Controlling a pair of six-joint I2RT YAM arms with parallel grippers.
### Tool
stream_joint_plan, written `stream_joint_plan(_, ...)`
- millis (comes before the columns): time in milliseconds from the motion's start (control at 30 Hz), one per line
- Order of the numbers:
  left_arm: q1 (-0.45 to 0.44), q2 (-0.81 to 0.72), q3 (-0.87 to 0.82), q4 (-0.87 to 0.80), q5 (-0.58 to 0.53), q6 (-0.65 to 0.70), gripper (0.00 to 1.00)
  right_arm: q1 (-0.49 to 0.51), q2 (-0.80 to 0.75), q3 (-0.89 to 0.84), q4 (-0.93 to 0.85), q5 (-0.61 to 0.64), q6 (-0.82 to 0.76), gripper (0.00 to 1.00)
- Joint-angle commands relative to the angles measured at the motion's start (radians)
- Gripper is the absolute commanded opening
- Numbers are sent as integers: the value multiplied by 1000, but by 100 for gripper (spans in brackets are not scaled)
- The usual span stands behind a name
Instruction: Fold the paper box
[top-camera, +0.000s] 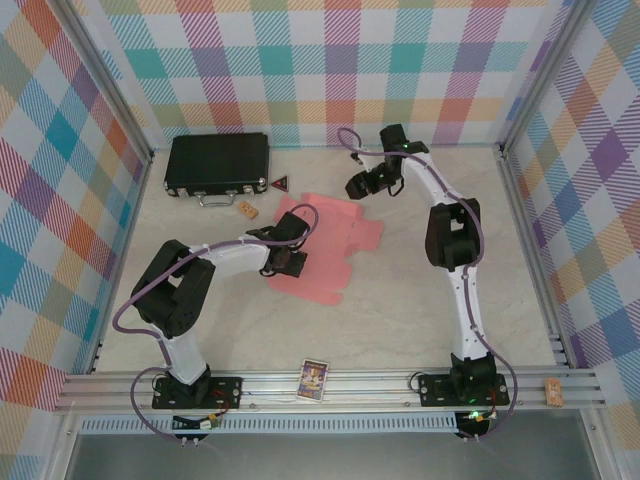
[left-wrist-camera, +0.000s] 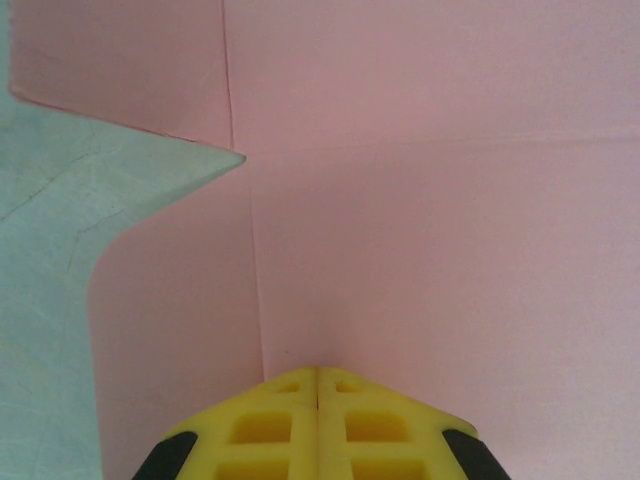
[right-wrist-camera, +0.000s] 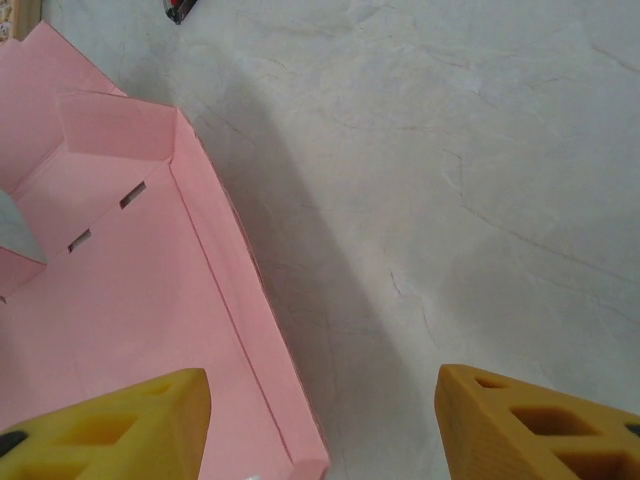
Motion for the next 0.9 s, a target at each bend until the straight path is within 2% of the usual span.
stream_joint_plan(0, 15, -13, -18, 4, 7, 18, 0, -2, 71, 124, -121, -75, -60, 61)
stream_joint_plan(100, 18, -16, -21, 12, 10, 19, 0, 2, 110, 194, -167, -52, -73, 61)
stream_joint_plan(333, 19, -19, -25, 14, 16, 18, 0, 15, 125, 210, -180, -4, -79, 71)
stream_joint_plan(467, 19, -25, -31, 19, 29, 21, 0, 39, 156, 254, -252, 29, -109, 71)
stream_joint_plan(733, 19, -32, -34, 16, 34, 23, 0, 53, 165, 258, -278, 51, -123, 70)
stream_joint_plan(867, 19, -27, -36, 21, 74, 30, 0, 55, 165, 255, -297, 52, -123, 69)
